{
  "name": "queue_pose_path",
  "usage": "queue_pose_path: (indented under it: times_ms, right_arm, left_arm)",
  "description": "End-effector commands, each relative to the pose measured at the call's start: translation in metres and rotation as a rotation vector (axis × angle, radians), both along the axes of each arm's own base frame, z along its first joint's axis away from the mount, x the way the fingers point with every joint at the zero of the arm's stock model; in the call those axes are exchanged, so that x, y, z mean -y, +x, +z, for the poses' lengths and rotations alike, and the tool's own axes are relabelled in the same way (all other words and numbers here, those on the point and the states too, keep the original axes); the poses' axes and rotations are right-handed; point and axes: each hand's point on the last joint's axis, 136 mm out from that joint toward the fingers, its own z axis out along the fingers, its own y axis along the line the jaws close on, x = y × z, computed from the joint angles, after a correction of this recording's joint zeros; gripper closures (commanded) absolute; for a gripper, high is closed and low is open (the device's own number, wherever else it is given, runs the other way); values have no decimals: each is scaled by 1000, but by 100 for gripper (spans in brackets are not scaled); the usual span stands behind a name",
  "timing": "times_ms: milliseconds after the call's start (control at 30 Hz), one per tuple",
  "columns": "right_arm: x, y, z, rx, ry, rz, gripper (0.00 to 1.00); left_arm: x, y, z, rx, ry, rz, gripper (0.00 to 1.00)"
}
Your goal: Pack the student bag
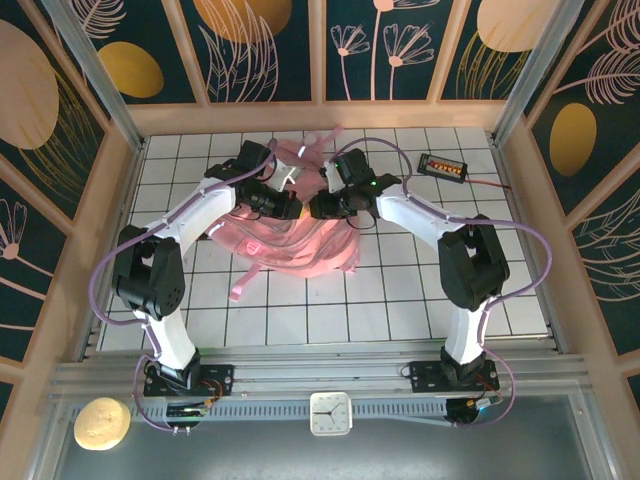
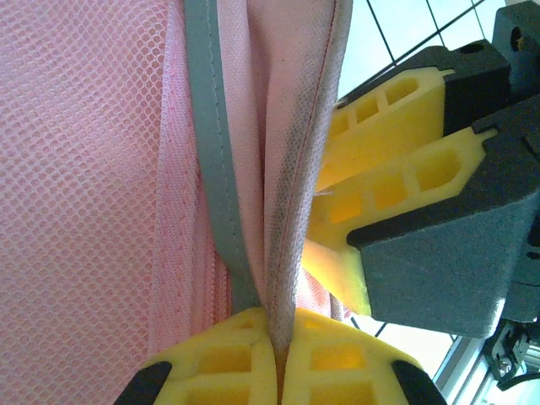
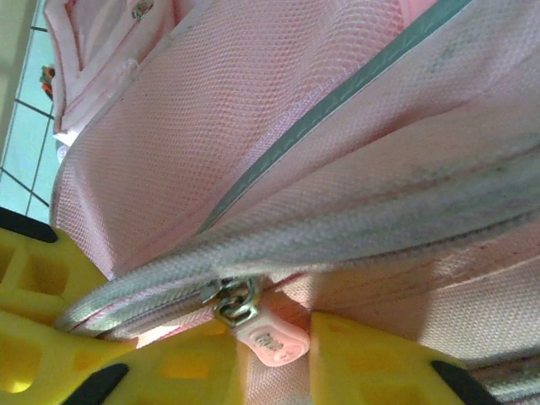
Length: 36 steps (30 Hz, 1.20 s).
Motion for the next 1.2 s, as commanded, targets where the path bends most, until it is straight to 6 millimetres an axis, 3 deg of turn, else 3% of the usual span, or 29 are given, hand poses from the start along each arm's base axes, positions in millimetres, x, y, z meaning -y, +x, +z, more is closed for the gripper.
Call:
queue_pose_path:
  times_ms: [0, 233, 467, 500, 767, 1033, 1167]
  right_arm:
    - [2, 8, -3, 47, -72, -34, 81]
    - [25, 13, 7, 83, -129, -50, 100]
    - [56, 24, 17, 102, -173, -78, 100]
    - [64, 30, 19, 105, -177, -95, 100]
    - [87, 46, 28, 149, -224, -115, 100]
    - [120, 65, 30, 169, -262, -159, 100]
    - [127, 67, 27, 193, -276, -149, 100]
  left_arm:
    - [34, -22, 42, 55, -186, -173, 100]
    - [24, -20, 35, 88, -103, -166, 100]
    - [3, -19, 26, 156, 35, -129, 100]
    - [0, -22, 37, 189, 37, -126, 100]
    - [-7, -30, 34, 202, 61, -126, 100]
    - [-24, -29, 17, 265, 205, -133, 100]
    - [-33, -42, 8, 330, 257, -233, 100]
